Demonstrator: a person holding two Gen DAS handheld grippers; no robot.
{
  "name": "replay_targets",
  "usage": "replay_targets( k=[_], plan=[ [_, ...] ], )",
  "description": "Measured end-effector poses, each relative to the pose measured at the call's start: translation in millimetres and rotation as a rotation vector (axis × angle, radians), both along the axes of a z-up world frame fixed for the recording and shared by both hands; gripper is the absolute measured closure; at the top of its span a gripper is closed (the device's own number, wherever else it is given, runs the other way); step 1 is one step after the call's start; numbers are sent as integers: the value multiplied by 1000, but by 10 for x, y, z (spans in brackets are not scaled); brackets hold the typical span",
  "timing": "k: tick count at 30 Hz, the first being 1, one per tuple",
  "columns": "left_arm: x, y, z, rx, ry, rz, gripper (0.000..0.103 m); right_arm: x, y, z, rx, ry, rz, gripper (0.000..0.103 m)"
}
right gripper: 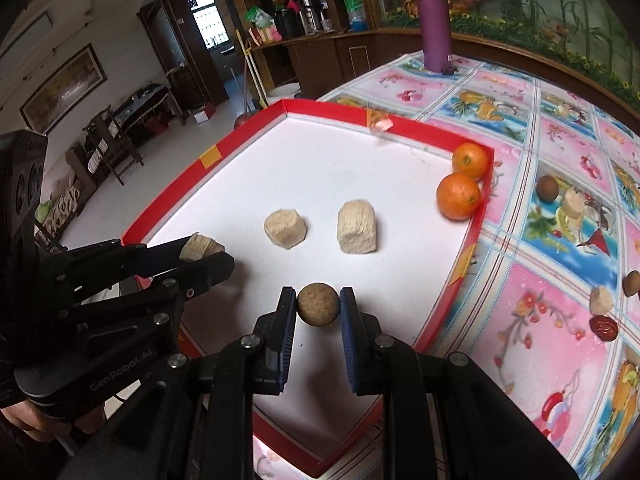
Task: Organize fruits
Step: 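Carry the ball and cake into the tray and open both tools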
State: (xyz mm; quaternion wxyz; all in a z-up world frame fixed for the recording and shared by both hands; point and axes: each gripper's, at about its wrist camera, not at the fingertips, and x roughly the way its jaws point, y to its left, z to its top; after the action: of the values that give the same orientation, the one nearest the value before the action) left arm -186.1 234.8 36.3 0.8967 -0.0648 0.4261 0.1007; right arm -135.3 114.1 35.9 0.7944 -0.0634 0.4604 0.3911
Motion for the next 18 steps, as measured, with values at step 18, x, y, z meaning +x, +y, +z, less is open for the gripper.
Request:
replay_targets(
  k=[18],
  plan=[
    [-59, -11, 110, 49, 0, 56, 48, -44, -306, 97, 79, 18, -5, 62]
  ],
)
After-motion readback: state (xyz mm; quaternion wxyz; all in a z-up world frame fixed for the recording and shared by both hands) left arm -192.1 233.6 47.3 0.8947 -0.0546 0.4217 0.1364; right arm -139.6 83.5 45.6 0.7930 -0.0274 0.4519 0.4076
